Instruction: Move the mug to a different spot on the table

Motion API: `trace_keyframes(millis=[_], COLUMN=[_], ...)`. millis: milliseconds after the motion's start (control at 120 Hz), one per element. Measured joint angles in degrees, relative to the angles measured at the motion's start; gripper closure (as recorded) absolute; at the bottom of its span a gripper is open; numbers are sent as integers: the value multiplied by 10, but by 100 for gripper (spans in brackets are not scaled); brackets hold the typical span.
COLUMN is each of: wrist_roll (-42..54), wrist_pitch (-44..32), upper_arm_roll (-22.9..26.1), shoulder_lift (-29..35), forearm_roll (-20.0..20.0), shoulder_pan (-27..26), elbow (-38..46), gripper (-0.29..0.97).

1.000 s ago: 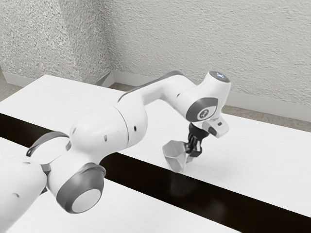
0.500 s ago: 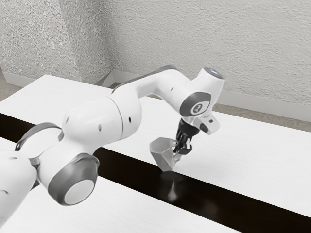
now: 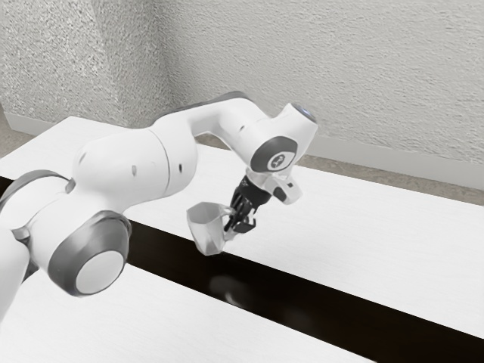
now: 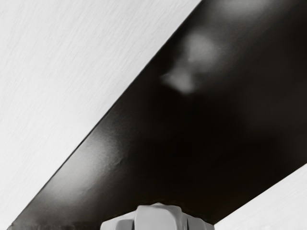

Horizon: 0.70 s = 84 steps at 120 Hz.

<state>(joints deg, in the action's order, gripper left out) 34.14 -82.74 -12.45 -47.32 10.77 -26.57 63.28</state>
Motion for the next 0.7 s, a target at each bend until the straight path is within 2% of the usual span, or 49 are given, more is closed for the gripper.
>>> trace_keyframes(millis=[267,700], wrist_roll=[-3,-4], wrist_pitch=[-7,-25], upper_arm_roll=[4,4], shoulder_lift=[33,38], forearm_roll=[29,57], shoulder_pan=[42,87], elbow=[58,64], gripper=[67,68])
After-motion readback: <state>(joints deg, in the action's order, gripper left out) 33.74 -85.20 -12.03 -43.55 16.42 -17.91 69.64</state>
